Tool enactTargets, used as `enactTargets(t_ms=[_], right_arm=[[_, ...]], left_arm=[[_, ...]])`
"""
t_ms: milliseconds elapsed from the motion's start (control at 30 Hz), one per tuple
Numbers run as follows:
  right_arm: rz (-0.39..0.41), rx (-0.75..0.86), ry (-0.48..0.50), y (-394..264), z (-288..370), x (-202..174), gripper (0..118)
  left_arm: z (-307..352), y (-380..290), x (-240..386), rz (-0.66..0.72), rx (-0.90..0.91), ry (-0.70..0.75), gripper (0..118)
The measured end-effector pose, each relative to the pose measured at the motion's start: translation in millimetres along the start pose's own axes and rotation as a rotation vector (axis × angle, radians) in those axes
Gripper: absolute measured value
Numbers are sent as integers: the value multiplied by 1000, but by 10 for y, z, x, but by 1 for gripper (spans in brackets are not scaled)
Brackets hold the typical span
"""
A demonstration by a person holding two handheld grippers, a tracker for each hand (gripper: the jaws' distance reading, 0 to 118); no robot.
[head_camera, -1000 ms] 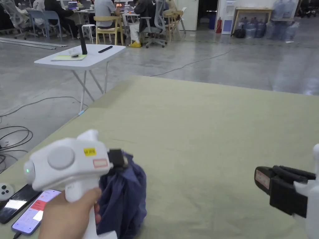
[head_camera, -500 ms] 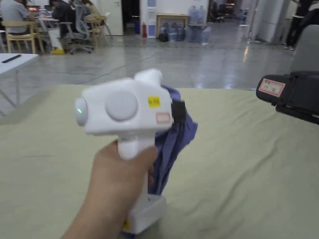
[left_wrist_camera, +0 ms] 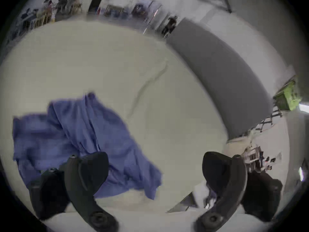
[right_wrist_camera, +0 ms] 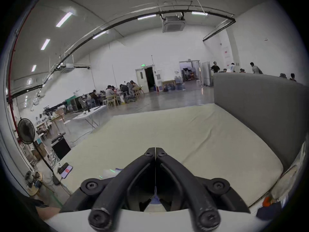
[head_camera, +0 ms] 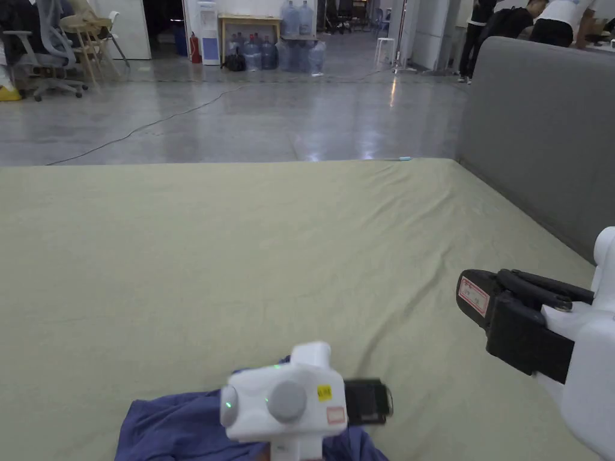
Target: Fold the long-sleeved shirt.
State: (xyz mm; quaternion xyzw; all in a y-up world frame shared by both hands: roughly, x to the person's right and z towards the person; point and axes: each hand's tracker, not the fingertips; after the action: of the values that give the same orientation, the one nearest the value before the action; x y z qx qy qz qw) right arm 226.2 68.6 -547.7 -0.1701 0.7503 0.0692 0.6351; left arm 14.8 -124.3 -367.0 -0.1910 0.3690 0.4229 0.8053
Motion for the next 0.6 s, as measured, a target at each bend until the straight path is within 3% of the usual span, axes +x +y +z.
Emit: enactTargets(t_ms=[100, 167, 267, 300, 333, 367, 400, 467, 567, 600], right_arm=[[-37, -15, 29, -46, -65, 19, 0], [-70, -46, 52, -155, -141, 27, 0], [-117, -147, 84, -437, -338, 4, 0], [-141, -178, 80, -535, -415, 9, 0], [-168, -221, 90, -652, -500, 9, 0], [-187, -250, 98, -736, -558, 8, 0], [-213, -285, 96, -841, -626, 7, 0], [-241, -339, 87, -981, -728, 11, 0], [-258, -376, 81, -1093, -846, 24, 0], [-260, -383, 76, -1109, -879, 28, 0]], left_arm=[[779, 285, -109, -26, 194, -99, 114], [1277, 268, -245, -65, 279, -71, 113], [1758, -28, -557, -107, 199, 236, 112], [1796, -157, -702, -86, 148, 364, 98], [1789, -315, -886, -50, 115, 422, 66], [1772, -431, -1029, -7, 100, 444, 18], [1733, -562, -1220, 89, 63, 440, 0], [1643, -654, -1519, 161, -35, 379, 0], [1642, -510, -1674, 171, 59, 407, 0], [1629, -392, -1700, 145, 72, 420, 23]])
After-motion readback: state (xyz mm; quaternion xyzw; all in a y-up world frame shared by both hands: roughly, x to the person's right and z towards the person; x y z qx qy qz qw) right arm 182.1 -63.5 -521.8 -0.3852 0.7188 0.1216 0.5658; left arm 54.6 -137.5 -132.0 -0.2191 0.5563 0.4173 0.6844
